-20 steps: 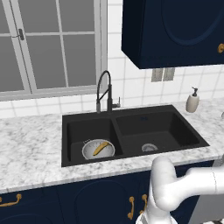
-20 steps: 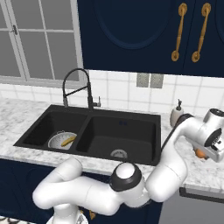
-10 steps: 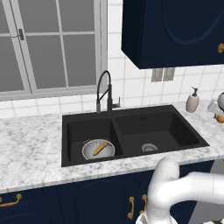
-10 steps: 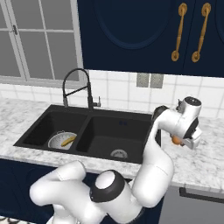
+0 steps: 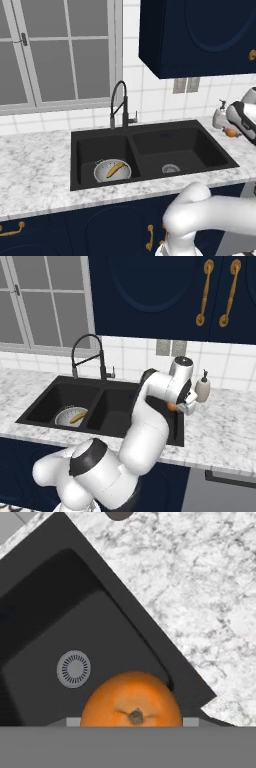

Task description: Put the colander in the sink, put the banana, tangerine in the colander, and turn on the sink faucet and pour water over the colander.

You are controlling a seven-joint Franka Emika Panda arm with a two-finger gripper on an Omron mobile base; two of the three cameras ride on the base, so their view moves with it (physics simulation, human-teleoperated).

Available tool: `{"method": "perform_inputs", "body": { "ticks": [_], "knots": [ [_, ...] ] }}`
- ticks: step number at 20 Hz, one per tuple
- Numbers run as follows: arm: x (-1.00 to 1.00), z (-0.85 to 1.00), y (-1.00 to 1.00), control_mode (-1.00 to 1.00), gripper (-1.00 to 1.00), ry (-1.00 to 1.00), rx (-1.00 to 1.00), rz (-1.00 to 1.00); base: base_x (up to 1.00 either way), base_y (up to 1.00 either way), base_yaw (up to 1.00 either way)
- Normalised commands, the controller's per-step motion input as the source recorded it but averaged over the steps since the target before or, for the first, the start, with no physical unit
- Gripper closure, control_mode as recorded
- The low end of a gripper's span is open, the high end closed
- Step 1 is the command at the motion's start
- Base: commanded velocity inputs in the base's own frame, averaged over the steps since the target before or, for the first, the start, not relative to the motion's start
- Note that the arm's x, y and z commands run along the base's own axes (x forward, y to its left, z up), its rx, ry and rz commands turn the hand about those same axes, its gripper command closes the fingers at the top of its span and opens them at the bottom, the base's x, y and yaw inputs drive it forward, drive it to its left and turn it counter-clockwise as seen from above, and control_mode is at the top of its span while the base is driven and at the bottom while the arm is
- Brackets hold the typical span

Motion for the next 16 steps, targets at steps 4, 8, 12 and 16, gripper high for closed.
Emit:
{"method": "perform_inputs", "body": {
  "ticks": [4, 8, 12, 16],
  "knots": [
    [0.22, 0.3, 1.0, -1.0, 1.0, 0.0, 0.0, 0.06, 0.0, 0.0, 0.0],
    [0.12, 0.09, 1.0, -1.0, 1.0, -0.01, 0.0, 0.06, 0.0, 0.0, 0.0],
    [0.0, 0.0, 1.0, -1.0, 1.0, -0.05, 0.0, 0.1, 0.0, 0.0, 0.0],
    [0.0, 0.0, 1.0, -1.0, 1.0, -0.01, 0.0, 0.14, 0.0, 0.0, 0.0]
  ]
}}
